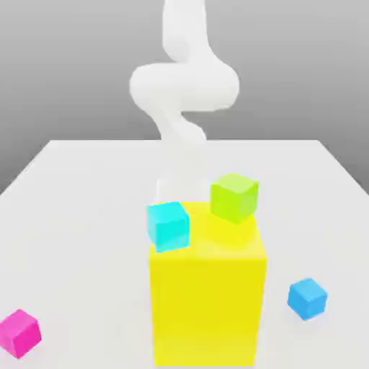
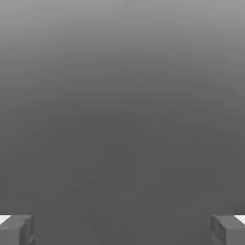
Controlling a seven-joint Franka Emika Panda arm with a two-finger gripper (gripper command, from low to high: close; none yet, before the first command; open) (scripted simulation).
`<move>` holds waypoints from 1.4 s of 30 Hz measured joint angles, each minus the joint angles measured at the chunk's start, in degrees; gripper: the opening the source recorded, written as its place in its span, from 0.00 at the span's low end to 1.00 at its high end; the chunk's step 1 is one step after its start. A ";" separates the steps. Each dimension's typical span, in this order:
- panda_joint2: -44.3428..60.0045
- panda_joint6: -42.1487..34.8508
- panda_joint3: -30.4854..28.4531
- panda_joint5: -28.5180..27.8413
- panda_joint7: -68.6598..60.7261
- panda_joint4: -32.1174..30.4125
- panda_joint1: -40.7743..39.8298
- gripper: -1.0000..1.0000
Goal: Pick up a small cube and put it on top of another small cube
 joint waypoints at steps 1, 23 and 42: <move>2.27 1.12 0.17 0.91 -0.43 -0.76 1.08 0.50; 48.02 24.40 9.11 -4.27 7.81 -16.38 19.53 0.50; 52.37 27.39 7.09 -7.20 10.12 -16.54 21.82 0.00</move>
